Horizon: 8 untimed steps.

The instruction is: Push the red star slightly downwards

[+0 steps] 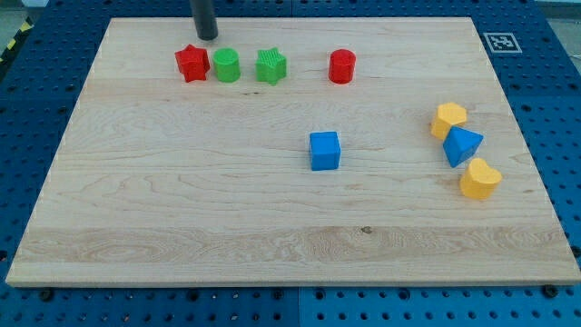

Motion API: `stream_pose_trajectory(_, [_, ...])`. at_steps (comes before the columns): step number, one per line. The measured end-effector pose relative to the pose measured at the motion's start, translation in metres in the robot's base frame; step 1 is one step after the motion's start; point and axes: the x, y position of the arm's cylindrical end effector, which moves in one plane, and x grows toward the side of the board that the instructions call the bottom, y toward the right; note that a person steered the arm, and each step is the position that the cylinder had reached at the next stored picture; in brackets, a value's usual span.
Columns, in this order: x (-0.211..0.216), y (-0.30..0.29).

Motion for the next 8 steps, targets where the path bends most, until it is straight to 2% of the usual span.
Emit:
stream_pose_trajectory(2, [0.033,-0.004])
stream_pose_trajectory(8, [0.04,-0.02])
